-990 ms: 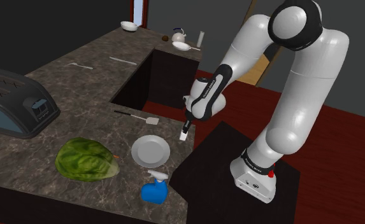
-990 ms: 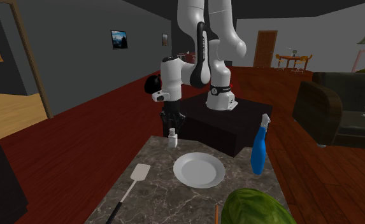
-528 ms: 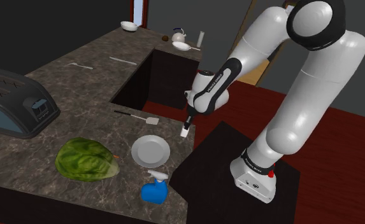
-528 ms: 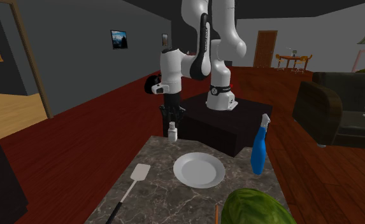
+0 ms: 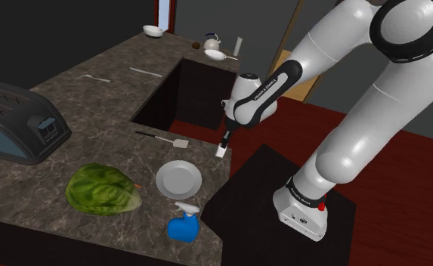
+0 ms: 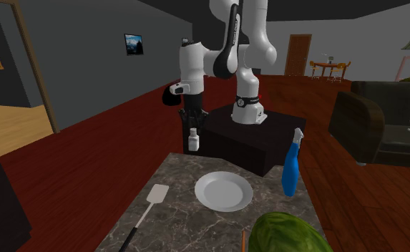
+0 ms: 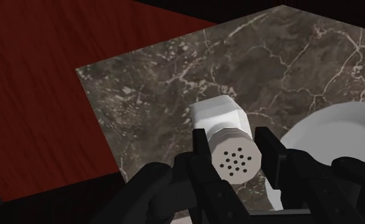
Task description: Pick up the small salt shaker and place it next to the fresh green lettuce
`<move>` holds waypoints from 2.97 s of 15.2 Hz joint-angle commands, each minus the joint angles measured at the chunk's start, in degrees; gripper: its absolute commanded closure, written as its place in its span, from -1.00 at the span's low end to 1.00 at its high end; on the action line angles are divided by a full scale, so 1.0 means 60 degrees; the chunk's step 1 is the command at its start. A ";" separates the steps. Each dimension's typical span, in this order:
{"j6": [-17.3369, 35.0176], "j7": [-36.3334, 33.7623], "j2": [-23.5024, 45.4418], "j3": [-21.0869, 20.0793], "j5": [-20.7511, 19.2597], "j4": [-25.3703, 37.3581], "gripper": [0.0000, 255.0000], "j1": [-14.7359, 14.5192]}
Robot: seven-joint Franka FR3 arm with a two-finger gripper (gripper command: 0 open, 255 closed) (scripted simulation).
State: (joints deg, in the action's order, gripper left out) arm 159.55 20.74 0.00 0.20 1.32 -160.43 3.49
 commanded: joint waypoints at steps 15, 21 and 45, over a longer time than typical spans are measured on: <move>-0.2796 -0.0096 -0.2569 -0.0005 -0.0107 0.0220 1.00 0.0028; -0.3825 -0.0111 -0.3340 -0.0008 -0.0122 0.0478 1.00 0.0035; -0.5230 -0.3634 -0.3098 -0.2632 0.0993 0.2241 1.00 -0.1686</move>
State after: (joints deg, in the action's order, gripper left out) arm 127.99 0.26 -19.13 -14.70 7.02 -147.39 -6.11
